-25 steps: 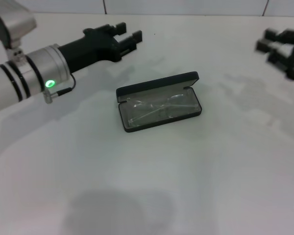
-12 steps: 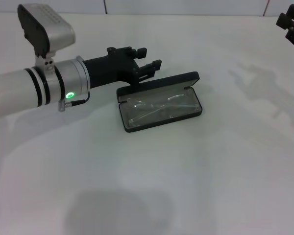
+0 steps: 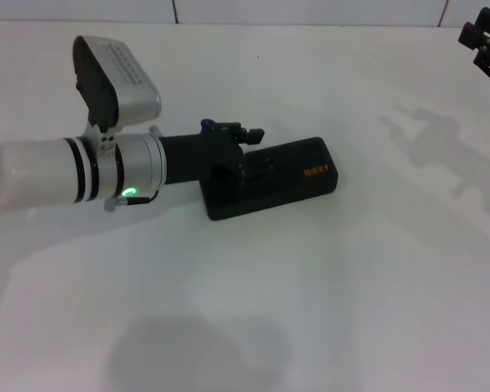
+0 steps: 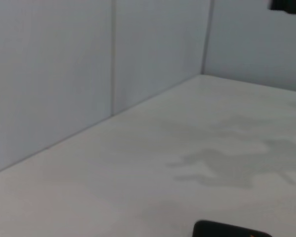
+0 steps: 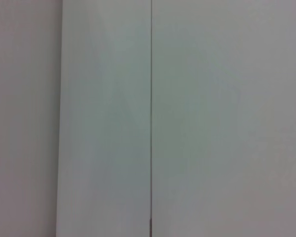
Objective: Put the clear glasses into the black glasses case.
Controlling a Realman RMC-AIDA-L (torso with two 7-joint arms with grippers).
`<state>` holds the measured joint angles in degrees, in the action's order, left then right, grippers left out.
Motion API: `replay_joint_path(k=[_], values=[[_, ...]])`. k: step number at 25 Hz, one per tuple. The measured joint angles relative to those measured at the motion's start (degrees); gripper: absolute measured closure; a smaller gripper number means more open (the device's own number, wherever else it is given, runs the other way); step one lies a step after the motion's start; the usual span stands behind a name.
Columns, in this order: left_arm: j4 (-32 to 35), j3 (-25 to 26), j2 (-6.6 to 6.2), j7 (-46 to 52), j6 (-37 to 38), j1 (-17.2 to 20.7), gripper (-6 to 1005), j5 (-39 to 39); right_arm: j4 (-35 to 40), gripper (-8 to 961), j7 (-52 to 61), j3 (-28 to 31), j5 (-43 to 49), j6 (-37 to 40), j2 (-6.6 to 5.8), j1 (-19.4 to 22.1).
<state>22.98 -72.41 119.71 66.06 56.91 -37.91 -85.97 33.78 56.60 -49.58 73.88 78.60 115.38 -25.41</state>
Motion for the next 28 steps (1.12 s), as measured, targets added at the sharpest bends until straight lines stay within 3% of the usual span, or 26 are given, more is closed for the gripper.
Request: replay_joint_path(k=[6, 10, 14, 16, 18, 21, 24, 28], values=[[1.9, -0.84, 0.16, -4.03, 3.13, 2.11, 459, 4.56, 0.18, 634, -0.04, -1.05, 0.54, 0.53, -0.03, -0.41], [3.18, 0.73, -0.29, -8.01, 15.25, 5.22, 459, 14.75, 1.57, 624, 2.6, -6.02, 4.15, 3.85, -1.37, -1.76], [5.12, 4.41, -0.96, -10.21, 26.59, 8.85, 459, 16.59, 1.37, 614, 5.54, -8.06, 9.86, 9.09, -2.89, -4.21], [5.63, 5.64, -1.88, -11.02, 32.01, 10.4, 459, 16.12, 0.44, 609, 5.69, -8.13, 12.87, 13.48, -3.49, -5.68], [5.66, 5.78, -2.96, -12.51, 35.67, 11.51, 426, 14.94, -0.15, 458, 5.68, -8.1, 14.15, 15.65, -3.7, -6.5], [5.32, 5.77, -3.4, -14.92, 38.23, 12.68, 325, 12.42, -0.41, 292, 5.41, -8.18, 14.76, 16.02, -3.34, -6.93], [5.36, 5.75, -2.97, -17.21, 38.92, 13.74, 222, 10.49, -0.54, 156, 4.45, -8.37, 17.16, 15.82, -1.94, -7.85], [5.11, 5.73, -2.21, -20.32, 39.05, 14.89, 116, 9.53, -0.75, 93, 2.89, -8.49, 20.59, 15.27, -0.15, -9.58]])
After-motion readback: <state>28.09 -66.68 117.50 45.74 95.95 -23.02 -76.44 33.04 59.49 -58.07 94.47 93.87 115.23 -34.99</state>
